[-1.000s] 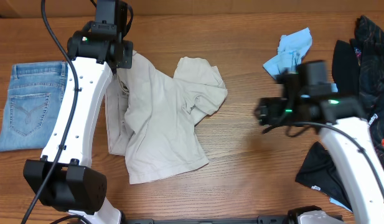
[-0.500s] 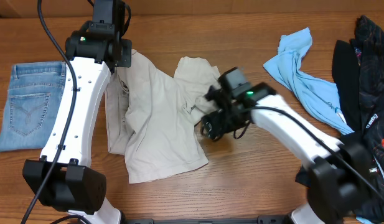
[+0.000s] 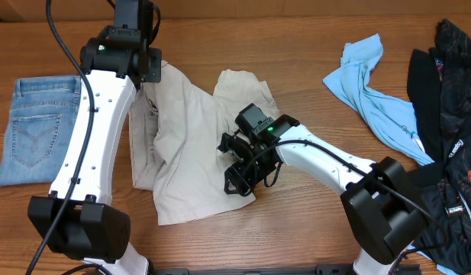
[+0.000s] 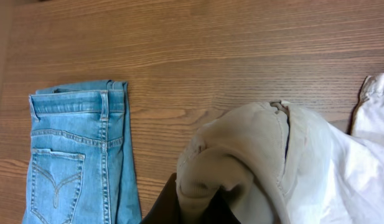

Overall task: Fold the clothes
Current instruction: 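Grasp the shorts' waistband corners with left and right grippers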

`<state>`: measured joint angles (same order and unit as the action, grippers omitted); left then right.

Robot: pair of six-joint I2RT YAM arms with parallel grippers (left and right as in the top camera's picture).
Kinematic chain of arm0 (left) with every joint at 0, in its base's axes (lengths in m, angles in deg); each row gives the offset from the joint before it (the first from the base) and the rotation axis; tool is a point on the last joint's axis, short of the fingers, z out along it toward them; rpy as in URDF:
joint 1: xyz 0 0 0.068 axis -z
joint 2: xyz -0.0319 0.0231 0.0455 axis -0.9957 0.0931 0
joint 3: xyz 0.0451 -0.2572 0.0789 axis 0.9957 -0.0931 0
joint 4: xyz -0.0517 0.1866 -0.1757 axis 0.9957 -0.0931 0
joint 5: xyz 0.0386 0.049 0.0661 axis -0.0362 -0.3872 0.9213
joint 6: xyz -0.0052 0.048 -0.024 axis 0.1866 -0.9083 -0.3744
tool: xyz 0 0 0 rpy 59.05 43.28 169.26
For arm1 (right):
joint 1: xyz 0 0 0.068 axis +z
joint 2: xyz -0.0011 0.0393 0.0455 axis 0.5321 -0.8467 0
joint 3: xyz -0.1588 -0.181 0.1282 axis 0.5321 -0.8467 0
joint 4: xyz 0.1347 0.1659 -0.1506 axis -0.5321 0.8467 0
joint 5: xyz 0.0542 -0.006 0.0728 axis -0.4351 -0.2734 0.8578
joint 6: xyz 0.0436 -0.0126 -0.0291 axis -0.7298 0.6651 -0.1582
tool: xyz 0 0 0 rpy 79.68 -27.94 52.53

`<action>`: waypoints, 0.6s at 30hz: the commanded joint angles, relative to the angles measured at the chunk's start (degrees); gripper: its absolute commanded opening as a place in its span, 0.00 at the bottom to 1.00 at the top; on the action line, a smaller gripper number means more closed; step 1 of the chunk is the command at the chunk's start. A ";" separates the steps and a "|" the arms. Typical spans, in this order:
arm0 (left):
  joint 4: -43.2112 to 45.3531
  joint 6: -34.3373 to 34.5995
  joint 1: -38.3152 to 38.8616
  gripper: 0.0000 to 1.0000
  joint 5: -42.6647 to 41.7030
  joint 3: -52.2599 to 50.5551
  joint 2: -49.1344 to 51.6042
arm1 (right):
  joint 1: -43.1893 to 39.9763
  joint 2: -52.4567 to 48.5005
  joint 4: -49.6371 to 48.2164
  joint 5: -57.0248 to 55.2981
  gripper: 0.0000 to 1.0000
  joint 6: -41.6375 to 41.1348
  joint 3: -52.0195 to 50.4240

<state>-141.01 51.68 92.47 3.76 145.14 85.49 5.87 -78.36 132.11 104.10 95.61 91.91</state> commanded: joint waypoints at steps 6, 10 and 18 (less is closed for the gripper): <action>-0.42 0.33 -0.42 0.04 0.46 1.53 -1.42 | -0.20 1.44 1.14 1.07 0.09 2.21 3.80; -0.42 0.37 -0.57 0.04 4.42 1.53 -1.42 | -4.07 3.58 3.04 -11.34 0.04 -2.56 15.32; -0.96 3.63 -4.70 0.04 6.03 1.51 -1.31 | -22.73 3.78 -13.31 -29.90 0.31 -19.52 33.59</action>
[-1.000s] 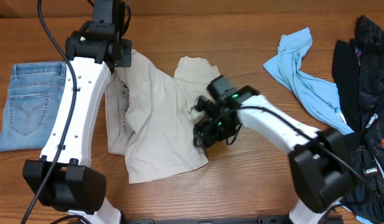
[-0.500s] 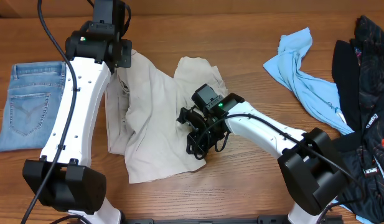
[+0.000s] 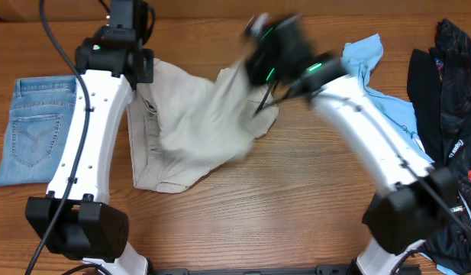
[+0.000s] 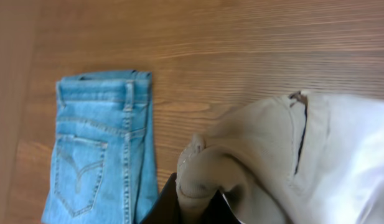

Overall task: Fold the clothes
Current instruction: 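Grasp the shorts' waistband corners with left and right grippers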

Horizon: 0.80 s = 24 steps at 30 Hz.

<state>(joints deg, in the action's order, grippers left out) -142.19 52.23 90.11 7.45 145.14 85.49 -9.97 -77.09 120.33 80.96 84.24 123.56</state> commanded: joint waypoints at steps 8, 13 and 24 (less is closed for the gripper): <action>0.96 3.56 -3.96 0.04 1.88 1.51 -1.01 | -15.17 -2.32 10.67 2.82 0.55 -6.88 -0.90; 1.20 4.39 -3.93 0.04 1.16 1.51 0.13 | -13.35 -6.86 16.20 11.56 0.55 3.02 -3.30; 0.13 4.35 -3.93 0.04 0.98 1.51 2.23 | -4.17 -13.53 16.44 14.58 0.61 25.92 -4.44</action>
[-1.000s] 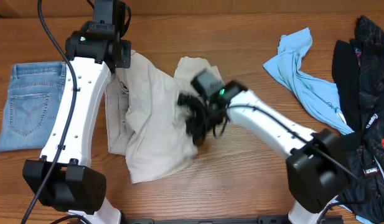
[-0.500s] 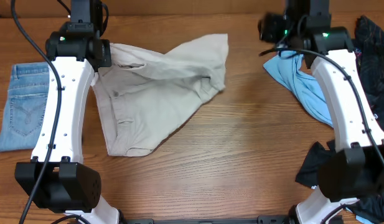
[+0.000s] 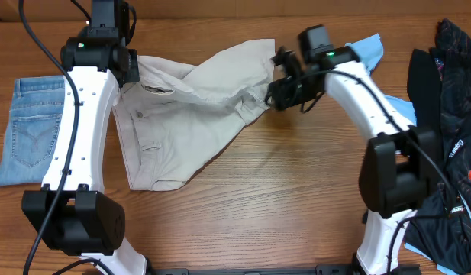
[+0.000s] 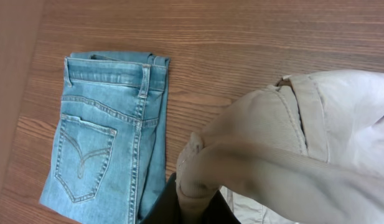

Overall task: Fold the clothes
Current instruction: 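Grasp the shorts' waistband corners with left and right grippers, then lift the shorts with both grippers, stretch apart, and lay them flat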

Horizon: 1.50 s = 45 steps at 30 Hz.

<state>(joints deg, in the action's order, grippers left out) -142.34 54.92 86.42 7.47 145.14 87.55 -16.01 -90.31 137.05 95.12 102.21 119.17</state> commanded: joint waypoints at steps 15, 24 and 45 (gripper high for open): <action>0.50 1.66 -0.24 0.04 0.96 1.51 0.17 | 6.25 -0.46 -21.07 -16.15 0.61 8.76 -6.99; 0.26 1.14 -0.24 0.04 -2.29 3.67 -2.16 | 5.31 5.35 -18.91 -31.61 0.04 -3.39 -4.42; -0.83 -2.23 -0.24 0.04 -17.25 6.25 -41.11 | 0.24 60.15 -2.10 -35.04 0.04 -8.04 0.55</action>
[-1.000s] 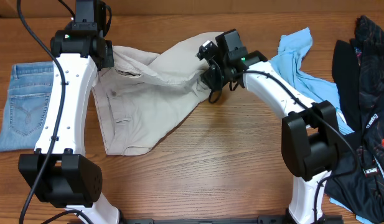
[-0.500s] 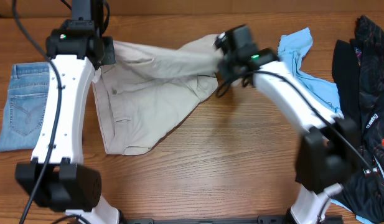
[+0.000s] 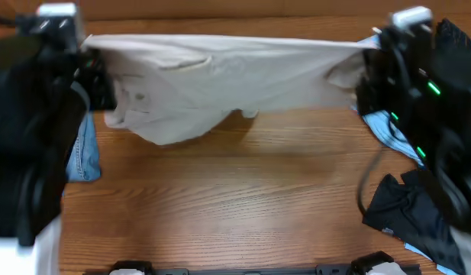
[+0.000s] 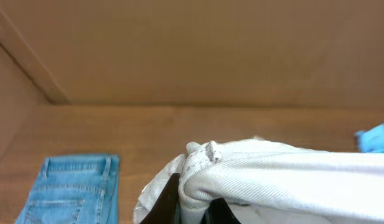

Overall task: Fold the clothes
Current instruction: 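Lift the shorts with both grippers, stretch apart, and lay them flat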

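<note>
The beige trousers [image 3: 220, 65] hang stretched in the air across the overhead view, a loose part sagging at the lower left. My left gripper [image 3: 88, 47] holds their left end and my right gripper [image 3: 370, 44] their right end; both arms are raised, large and blurred. In the left wrist view my left gripper [image 4: 195, 199] is shut on a bunched edge of the beige trousers [image 4: 285, 168], its dark fingers [image 4: 172, 190] on either side of the cloth. The right gripper's jaws are hidden behind cloth and arm.
Folded blue jeans [image 4: 73, 186] lie at the table's left, partly hidden under my left arm in the overhead view, blue jeans [image 3: 82, 153]. A light blue shirt [image 3: 388, 126] and dark clothes [image 3: 407, 218] lie at the right. The wooden table [image 3: 235, 198] shows below the trousers.
Both grippers have risen and moved apart. The trousers, then partly lying on the table between them, now hang taut in the air. The left wrist camera now looks out over the table's far edge.
The trousers lay crumpled, the left gripper shut on one end and the right gripper low at the near edge. Then the right gripper was at the far side with cloth in it. Then the trousers were spread wider on the table. Now both grippers hold them stretched aloft.
</note>
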`<state>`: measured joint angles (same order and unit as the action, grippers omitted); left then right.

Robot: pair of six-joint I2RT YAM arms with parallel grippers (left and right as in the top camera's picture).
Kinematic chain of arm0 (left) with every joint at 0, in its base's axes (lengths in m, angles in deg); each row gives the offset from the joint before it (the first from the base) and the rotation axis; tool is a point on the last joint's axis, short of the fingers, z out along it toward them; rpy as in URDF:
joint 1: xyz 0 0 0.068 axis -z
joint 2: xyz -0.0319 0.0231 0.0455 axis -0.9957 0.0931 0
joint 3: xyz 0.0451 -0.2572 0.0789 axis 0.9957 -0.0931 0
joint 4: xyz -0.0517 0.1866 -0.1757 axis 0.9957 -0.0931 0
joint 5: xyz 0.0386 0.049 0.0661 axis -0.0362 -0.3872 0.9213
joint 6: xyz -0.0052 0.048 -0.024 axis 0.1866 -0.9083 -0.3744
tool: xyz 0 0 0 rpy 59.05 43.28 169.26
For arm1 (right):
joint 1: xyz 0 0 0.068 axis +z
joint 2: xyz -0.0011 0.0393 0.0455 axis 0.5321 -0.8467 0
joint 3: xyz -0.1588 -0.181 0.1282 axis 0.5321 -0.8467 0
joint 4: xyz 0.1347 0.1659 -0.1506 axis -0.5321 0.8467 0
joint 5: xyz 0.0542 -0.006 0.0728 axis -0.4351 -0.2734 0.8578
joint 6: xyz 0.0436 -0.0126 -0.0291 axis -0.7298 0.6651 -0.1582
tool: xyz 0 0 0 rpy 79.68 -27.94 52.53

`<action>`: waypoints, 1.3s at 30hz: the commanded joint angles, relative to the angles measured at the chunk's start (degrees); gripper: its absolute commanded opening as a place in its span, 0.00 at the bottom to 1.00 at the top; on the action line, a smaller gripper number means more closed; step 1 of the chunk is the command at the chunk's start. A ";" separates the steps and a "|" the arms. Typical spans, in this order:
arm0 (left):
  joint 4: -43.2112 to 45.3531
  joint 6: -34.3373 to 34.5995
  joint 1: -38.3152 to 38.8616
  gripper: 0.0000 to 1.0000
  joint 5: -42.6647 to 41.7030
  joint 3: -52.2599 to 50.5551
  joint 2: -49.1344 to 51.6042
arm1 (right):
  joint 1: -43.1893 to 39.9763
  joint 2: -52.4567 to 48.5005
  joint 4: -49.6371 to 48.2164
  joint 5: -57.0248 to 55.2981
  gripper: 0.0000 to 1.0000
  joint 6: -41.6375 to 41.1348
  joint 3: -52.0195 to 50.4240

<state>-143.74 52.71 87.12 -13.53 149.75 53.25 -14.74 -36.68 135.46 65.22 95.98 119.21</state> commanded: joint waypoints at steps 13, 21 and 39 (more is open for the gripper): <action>0.44 -0.04 -0.94 0.04 7.74 1.64 -21.70 | -1.03 20.31 -2.97 -13.14 0.05 -1.55 4.85; 0.79 0.61 -0.94 0.04 11.63 0.59 -16.63 | -1.03 16.00 -1.75 -13.29 0.05 -0.94 5.29; 19.34 -2.58 -0.96 0.04 20.17 -1.99 31.65 | -8.39 -38.01 -18.27 -8.96 0.33 -5.40 5.25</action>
<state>-131.98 51.66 87.42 -5.42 147.13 78.45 -19.52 -68.30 125.07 59.17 92.24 123.69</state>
